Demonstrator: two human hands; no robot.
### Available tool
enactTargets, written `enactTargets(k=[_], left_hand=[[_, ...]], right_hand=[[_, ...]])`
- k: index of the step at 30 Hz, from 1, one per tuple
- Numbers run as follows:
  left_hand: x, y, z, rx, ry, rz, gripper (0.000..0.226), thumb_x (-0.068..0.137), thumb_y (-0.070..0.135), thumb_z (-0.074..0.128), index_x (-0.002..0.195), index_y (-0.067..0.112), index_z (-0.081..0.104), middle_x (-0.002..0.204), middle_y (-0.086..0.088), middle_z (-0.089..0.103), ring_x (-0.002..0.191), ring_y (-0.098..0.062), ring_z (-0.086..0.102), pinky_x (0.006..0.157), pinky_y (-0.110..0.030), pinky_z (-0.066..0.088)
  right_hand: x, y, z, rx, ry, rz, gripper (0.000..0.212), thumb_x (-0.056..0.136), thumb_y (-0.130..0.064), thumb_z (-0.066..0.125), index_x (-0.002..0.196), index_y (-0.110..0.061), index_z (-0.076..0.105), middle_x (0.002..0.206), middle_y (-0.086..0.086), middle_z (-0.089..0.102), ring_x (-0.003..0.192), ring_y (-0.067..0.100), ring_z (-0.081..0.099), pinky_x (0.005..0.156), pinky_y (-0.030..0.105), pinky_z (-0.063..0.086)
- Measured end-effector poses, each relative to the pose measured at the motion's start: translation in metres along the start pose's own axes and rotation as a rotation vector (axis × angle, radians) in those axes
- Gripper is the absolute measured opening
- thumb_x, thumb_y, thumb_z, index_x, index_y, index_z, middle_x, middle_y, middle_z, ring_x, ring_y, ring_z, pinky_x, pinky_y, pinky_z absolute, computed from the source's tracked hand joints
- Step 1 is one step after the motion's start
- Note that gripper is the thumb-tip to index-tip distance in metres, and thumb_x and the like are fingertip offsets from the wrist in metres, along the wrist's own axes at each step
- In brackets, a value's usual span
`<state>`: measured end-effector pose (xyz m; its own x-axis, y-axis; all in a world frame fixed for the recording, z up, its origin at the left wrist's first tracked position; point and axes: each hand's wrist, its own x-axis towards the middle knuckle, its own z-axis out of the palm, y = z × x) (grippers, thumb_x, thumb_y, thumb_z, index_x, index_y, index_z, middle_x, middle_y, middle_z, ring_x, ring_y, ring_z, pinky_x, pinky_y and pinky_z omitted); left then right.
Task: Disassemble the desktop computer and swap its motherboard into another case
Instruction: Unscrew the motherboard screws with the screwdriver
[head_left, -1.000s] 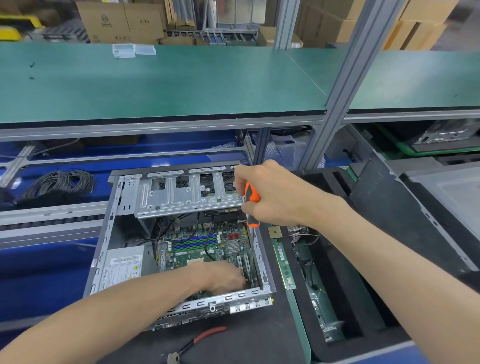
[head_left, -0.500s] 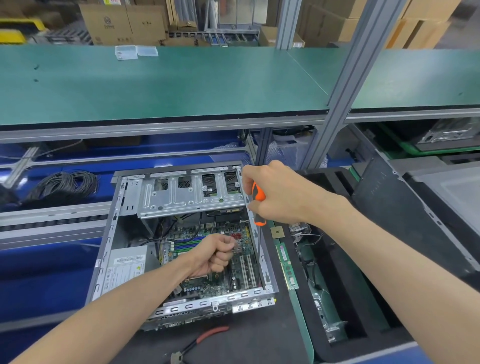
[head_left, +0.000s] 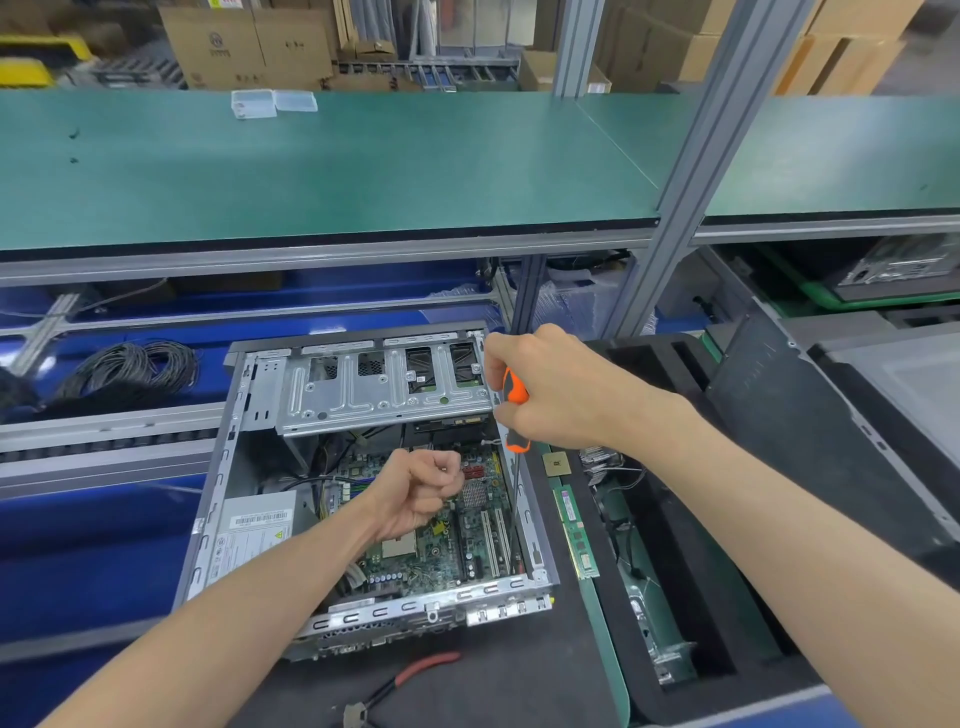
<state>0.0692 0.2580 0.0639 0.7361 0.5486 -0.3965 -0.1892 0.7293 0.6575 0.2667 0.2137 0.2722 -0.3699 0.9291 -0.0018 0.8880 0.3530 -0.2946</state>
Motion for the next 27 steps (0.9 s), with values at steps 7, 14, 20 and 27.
enactTargets(k=[7, 14, 20, 27], left_hand=[[0.003, -0.006, 0.013, 0.336, -0.039, -0.107, 0.028, 0.084, 0.017, 0.047, 0.058, 0.01, 0.039, 0.048, 0.0, 0.021, 0.04, -0.012, 0.016, 0.037, -0.017, 0.019], [0.005, -0.017, 0.034, 1.288, -0.155, -0.025, 0.01, 0.082, 0.024, 0.078, 0.09, 0.028, 0.074, 0.088, 0.026, 0.065, 0.051, -0.003, 0.057, 0.054, -0.027, 0.042], [0.007, -0.02, 0.034, 1.225, -0.094, -0.031, 0.01, 0.081, 0.026, 0.082, 0.077, 0.034, 0.078, 0.071, 0.017, 0.073, 0.058, 0.0, 0.06, 0.059, -0.015, 0.045], [0.01, -0.025, 0.032, 1.218, -0.076, 0.001, 0.017, 0.078, 0.03, 0.084, 0.069, 0.043, 0.076, 0.067, 0.019, 0.071, 0.054, 0.007, 0.055, 0.053, -0.006, 0.036]], right_hand=[[0.002, 0.0, 0.0, 0.001, -0.007, 0.01, 0.02, 0.077, -0.014, 0.064, 0.09, -0.023, 0.051, 0.068, -0.007, 0.049, 0.065, 0.007, 0.048, 0.053, 0.03, 0.036], [0.007, -0.002, 0.002, 0.007, -0.01, 0.01, 0.02, 0.078, -0.014, 0.063, 0.091, -0.024, 0.051, 0.07, -0.004, 0.049, 0.067, 0.01, 0.048, 0.055, 0.033, 0.041], [0.013, -0.001, 0.009, 0.061, 0.038, -0.027, 0.018, 0.081, -0.019, 0.068, 0.092, -0.02, 0.052, 0.065, -0.005, 0.054, 0.061, 0.003, 0.043, 0.055, 0.032, 0.04], [0.022, 0.005, 0.022, 0.121, 0.094, -0.045, 0.02, 0.083, -0.023, 0.07, 0.093, -0.019, 0.053, 0.057, -0.006, 0.053, 0.053, 0.006, 0.044, 0.054, 0.033, 0.04]])
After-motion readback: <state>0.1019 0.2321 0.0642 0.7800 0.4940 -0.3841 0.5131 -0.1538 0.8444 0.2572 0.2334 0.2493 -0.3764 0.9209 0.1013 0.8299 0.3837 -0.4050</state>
